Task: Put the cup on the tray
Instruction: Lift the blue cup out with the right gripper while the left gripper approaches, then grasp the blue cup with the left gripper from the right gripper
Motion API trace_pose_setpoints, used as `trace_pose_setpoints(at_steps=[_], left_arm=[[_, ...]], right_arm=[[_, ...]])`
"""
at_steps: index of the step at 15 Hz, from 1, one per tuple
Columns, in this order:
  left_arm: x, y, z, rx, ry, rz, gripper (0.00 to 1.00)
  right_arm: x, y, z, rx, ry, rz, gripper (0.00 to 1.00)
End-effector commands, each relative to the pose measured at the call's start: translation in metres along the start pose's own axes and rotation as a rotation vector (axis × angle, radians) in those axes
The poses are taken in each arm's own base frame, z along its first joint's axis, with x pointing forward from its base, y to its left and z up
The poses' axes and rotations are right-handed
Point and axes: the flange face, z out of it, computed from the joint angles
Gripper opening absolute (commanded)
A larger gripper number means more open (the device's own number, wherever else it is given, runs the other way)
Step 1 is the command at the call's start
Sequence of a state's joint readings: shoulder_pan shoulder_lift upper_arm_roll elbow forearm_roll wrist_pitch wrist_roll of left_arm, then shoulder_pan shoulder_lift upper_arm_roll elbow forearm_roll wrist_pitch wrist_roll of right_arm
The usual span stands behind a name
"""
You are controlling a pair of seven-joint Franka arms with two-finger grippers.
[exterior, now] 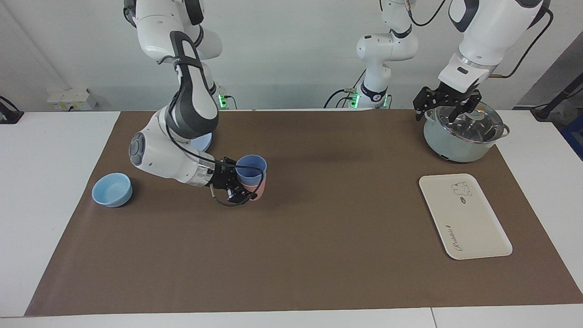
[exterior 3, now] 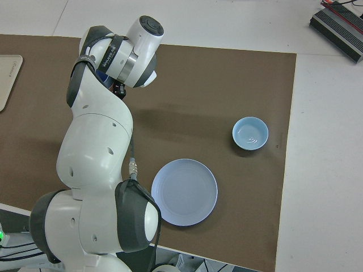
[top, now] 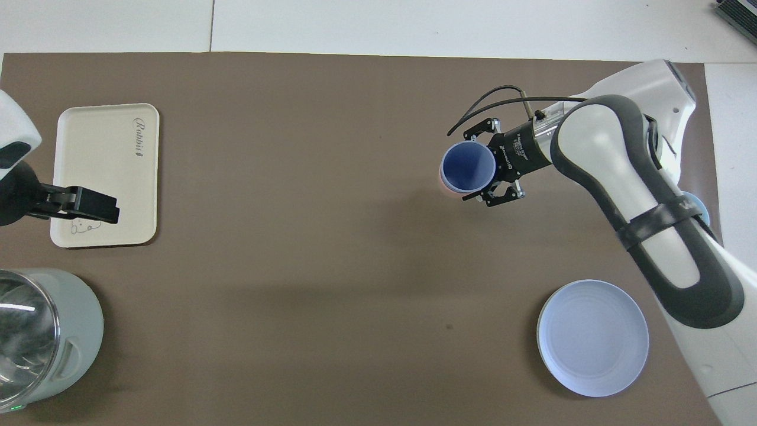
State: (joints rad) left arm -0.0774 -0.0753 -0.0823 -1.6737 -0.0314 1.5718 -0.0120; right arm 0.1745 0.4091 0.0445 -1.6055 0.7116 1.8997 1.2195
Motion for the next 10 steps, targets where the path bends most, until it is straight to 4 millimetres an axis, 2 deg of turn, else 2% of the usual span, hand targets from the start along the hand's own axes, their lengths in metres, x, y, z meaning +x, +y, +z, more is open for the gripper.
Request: trace_pose_setpoints(at_steps=[1,5,6,8,10], left_arm=[[0.000,0.058,0.001,-0.052,0.089,-0.067,1.00],[0.001,0.133,0.019,-0.223,0.273,-0.309,1.00],[0.000,0.154,0.018,-0.264,0.314,-0.334,1.00],[0.004,0.180,0.016,-0.331,0.381,-0.390,0.99],[0.004,0.206,0.023,-0.355,0.389,-0.372,0.99]], right_arm=[[-0.039,0.005,0.003,0.035,-0.001,0.061,0.00],[-0.078,0.000,0.021,0.093,0.018,0.105,0.00],[-0.089,-0.001,0.027,0.111,0.023,0.109,0.00],[-0.107,-0.004,0.038,0.157,0.033,0.123,0.00],[-0.117,-0.005,0.045,0.180,0.036,0.138,0.00]])
